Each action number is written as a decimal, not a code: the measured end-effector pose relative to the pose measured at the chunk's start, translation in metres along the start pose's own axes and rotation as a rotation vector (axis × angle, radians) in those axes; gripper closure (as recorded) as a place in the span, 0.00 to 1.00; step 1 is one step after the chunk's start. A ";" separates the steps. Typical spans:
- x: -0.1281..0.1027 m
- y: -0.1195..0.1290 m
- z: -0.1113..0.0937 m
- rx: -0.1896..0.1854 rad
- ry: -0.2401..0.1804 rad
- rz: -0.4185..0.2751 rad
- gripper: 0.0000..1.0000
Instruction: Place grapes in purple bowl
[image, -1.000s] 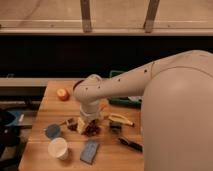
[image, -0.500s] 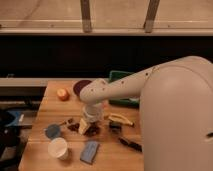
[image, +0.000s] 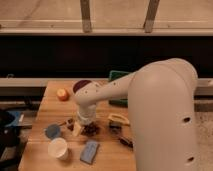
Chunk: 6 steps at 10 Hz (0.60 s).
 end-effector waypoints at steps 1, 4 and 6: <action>0.001 -0.001 -0.001 0.001 0.002 0.003 0.20; -0.001 0.001 0.000 -0.003 0.003 -0.003 0.20; -0.002 0.004 0.019 -0.012 0.043 -0.009 0.24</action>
